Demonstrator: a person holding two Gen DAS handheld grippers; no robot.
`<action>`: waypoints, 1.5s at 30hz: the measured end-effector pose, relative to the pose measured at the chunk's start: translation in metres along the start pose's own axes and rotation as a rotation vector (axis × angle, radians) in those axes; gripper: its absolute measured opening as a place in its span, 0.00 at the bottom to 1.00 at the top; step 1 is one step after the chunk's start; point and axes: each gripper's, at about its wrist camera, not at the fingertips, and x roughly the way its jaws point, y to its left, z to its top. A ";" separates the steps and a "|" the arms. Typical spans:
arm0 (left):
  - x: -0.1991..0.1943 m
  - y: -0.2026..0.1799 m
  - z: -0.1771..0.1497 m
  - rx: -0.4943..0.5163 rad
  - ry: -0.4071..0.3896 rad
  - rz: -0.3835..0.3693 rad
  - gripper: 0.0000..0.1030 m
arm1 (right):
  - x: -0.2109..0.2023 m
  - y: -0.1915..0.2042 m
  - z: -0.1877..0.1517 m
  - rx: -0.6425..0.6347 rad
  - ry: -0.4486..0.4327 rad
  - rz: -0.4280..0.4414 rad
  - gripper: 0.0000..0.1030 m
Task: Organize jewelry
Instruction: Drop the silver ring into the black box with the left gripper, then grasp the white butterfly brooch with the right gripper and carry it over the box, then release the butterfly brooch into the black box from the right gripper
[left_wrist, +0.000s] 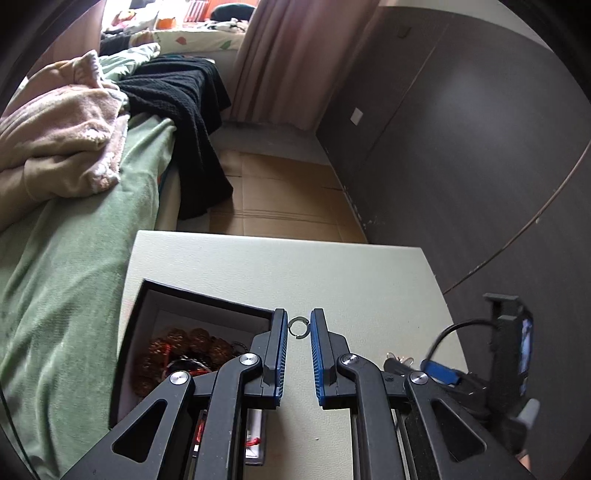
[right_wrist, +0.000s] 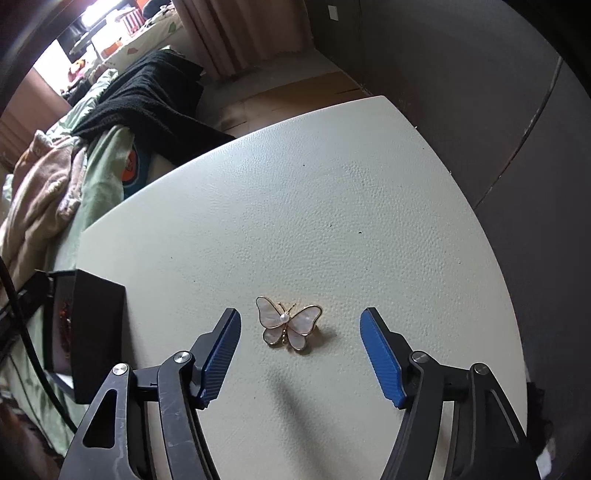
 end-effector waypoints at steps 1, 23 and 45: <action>-0.003 0.004 0.001 -0.010 -0.006 -0.004 0.12 | 0.002 0.003 -0.001 -0.013 0.001 -0.029 0.61; -0.033 0.061 -0.012 -0.163 0.031 0.078 0.70 | -0.042 0.021 -0.022 -0.034 -0.085 0.109 0.39; -0.094 0.089 -0.019 -0.209 -0.067 0.063 0.70 | -0.089 0.101 -0.033 -0.089 -0.267 0.514 0.39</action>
